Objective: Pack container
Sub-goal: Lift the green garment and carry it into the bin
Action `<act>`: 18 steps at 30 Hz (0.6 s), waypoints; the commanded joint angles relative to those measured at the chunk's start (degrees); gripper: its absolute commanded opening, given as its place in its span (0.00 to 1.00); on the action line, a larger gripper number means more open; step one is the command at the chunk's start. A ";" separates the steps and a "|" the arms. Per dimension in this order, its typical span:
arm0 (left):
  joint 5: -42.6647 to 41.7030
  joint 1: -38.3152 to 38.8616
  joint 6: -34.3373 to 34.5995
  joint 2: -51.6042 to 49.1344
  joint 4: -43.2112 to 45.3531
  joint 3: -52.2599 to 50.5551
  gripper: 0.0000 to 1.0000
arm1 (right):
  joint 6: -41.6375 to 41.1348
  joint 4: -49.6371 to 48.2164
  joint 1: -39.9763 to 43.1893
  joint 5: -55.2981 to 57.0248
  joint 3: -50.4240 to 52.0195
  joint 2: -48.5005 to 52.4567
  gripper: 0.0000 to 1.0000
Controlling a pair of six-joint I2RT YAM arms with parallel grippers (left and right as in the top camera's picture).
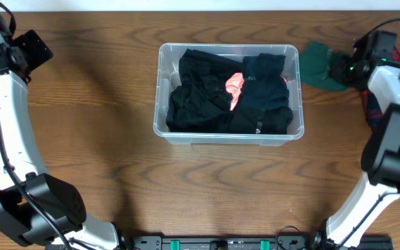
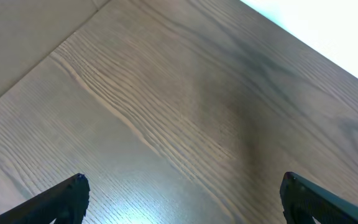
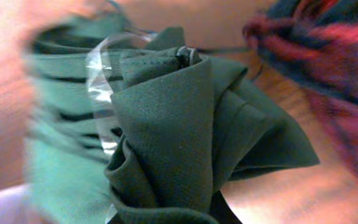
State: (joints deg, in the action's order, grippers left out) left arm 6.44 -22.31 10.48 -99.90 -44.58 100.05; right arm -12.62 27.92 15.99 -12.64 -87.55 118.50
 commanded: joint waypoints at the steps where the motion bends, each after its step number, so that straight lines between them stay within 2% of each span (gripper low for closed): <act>1: 0.70 -0.17 -0.17 0.20 0.00 0.15 0.98 | 3.08 1.03 -0.48 0.13 -0.55 -10.88 0.01; 11: 0.70 -0.17 -0.17 0.20 0.00 0.15 0.98 | 3.67 4.04 -6.51 -4.66 -0.55 -28.98 0.01; 18: 0.70 -0.17 -0.17 0.20 0.00 0.15 0.98 | 15.37 4.74 -19.61 -10.47 -0.50 -30.71 0.01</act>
State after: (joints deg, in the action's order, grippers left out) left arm 6.44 -22.31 10.48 -99.90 -44.60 100.05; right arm -3.70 32.47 1.26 -18.83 -87.53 87.79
